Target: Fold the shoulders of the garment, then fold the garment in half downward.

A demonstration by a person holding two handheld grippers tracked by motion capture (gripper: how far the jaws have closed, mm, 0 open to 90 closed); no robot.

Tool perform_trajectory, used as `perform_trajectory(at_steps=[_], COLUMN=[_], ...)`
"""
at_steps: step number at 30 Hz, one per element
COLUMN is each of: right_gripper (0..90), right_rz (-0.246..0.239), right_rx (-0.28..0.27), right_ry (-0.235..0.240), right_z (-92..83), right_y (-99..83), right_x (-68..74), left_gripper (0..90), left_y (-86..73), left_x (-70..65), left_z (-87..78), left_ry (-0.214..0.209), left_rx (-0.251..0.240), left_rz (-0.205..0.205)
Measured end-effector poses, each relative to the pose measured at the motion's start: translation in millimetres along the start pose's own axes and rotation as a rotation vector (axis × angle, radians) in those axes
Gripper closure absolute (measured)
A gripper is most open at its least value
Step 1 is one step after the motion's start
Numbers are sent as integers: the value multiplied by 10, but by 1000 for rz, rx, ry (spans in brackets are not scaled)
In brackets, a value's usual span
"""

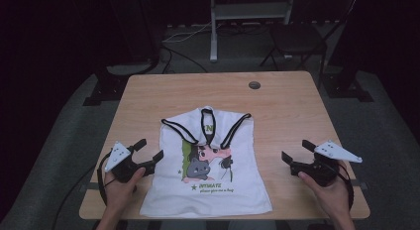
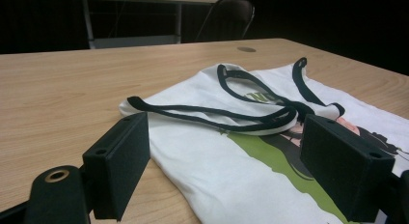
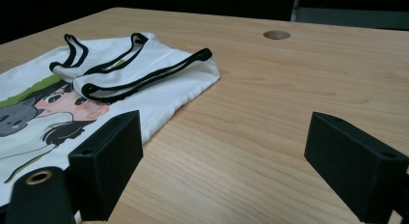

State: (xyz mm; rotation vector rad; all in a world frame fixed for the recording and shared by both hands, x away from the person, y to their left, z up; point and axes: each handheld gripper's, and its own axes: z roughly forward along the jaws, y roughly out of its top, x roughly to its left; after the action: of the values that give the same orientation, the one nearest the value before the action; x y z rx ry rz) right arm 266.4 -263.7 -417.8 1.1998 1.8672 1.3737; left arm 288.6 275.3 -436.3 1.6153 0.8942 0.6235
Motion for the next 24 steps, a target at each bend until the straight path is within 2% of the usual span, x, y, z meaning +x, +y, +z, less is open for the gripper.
perform_trajectory(at_steps=[10,14,17,19,20,21,23,24], right_gripper=[127,127,127,127,127,127,127,127], right_rz=[6,0,-8,-13,-16,-11,-13,-12], right_rx=[0,12,21,27,28,29,29,32], right_ry=[1,9,20,30,34,41,47,61], right_z=[16,70,145,202,239,323,372,492], right_y=[10,29,104,163,207,306,359,469], right_x=[-16,-11,-24,-48,-66,-107,-130,-172], left_gripper=[184,184,184,184,184,184,184,184], left_y=[-13,51,174,290,357,429,575,710], left_x=[21,44,92,158,193,232,313,406], left_z=[-1,25,95,170,224,279,411,568], left_ry=[9,8,-1,0,-5,-6,-8,-16], left_rx=[9,5,16,34,46,50,62,83], left_rz=[1,5,4,31,30,32,35,38])
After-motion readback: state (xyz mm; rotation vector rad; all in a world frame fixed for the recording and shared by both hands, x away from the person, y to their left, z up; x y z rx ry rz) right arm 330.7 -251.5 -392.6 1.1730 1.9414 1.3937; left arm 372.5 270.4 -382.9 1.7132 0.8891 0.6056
